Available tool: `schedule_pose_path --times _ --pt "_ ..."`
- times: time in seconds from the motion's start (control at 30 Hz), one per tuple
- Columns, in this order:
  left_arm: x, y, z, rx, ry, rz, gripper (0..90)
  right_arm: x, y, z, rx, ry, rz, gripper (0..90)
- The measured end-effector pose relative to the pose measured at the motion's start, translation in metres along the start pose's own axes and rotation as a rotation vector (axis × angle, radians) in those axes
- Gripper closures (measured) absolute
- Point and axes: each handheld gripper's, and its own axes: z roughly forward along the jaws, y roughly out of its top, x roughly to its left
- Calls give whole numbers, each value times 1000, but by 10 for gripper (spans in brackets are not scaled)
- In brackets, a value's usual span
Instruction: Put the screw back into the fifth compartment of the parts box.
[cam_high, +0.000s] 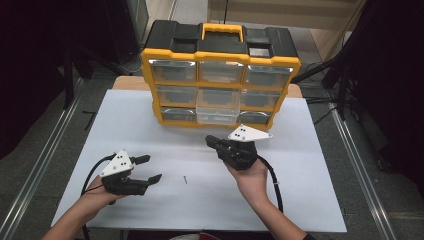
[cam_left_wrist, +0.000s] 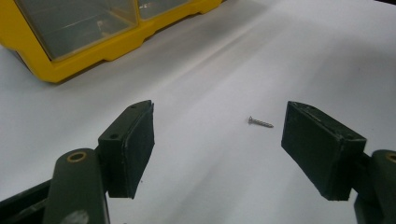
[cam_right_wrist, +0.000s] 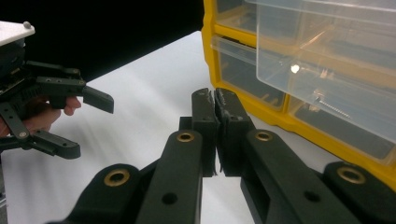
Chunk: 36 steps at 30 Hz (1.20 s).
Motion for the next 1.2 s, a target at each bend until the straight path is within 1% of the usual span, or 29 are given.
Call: schedule_pose_path --times 0.27,0.47,0.77,1.2 --pt "0 0 0 1 -2 -2 257 -3 6 -5 -16 -6 6 882" --pt "0 0 0 1 0 -1 257 -7 11 -8 -18 -8 17 882" --pt "0 0 0 2 0 -3 257 -8 18 -12 -14 -23 5 882" --pt "0 0 0 4 -1 -2 257 -12 32 -17 -29 -33 13 882"
